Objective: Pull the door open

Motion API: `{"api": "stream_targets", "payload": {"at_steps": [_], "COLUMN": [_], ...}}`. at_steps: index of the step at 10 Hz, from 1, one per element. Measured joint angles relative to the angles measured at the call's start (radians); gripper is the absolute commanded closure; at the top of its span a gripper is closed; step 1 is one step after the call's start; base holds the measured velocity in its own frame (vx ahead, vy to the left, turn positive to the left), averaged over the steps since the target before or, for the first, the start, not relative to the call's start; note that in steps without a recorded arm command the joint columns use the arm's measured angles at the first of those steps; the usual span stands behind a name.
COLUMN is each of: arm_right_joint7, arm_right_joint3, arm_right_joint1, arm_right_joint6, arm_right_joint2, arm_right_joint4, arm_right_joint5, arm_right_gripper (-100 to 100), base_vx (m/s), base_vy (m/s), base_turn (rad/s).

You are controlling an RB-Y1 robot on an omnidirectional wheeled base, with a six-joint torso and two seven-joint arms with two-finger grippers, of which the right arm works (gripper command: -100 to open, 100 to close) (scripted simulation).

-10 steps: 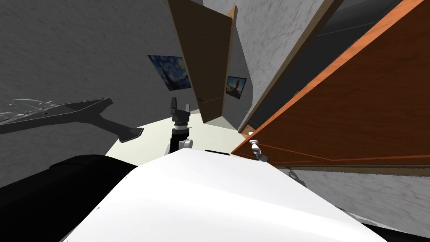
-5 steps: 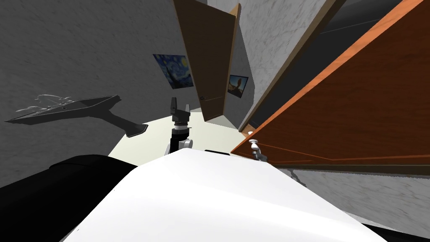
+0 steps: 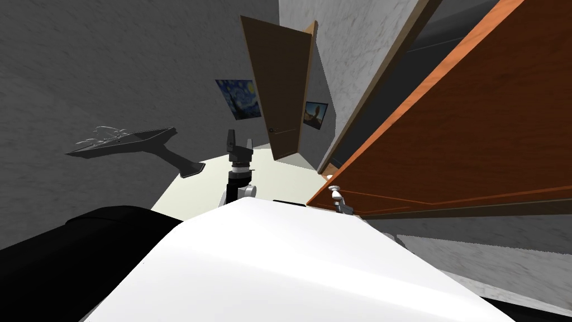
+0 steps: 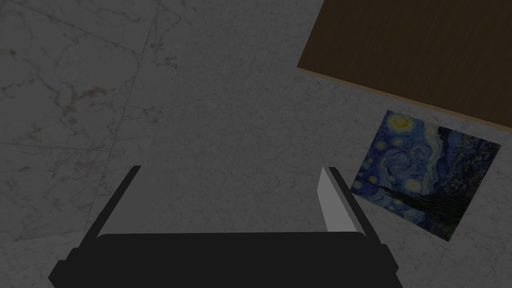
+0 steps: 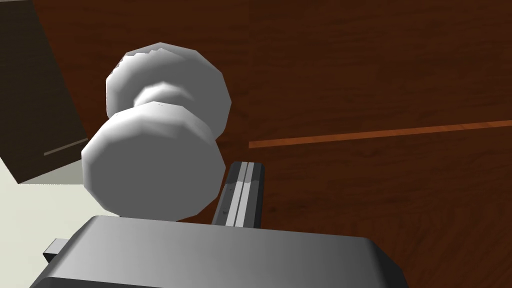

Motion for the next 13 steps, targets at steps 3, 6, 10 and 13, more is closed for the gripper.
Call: {"api": "stream_targets", "payload": {"at_steps": [3, 6, 10, 13], "arm_right_joint7": [-0.013, -0.010, -0.021, -0.018], "arm_right_joint3": [0.015, 0.019, 0.026, 0.028], "arm_right_joint1": [-0.022, -0.015, -0.018, -0.016], "arm_right_joint6": [-0.026, -0.029, -0.038, -0.042], "arm_right_joint2": [0.004, 0.003, -0.002, -0.001], "arm_right_joint4": [0.031, 0.016, 0.026, 0.023], "arm_right_joint5": [0.013, 0.016, 0.021, 0.023], "arm_right_gripper": [-100, -100, -100, -100], "base_vx": [-0.063, -0.023, -0.032, -0.010], "base_vy": [-0.027, -0.007, -0.008, 0.005], "base_turn": [0.041, -0.003, 0.021, -0.005]}}
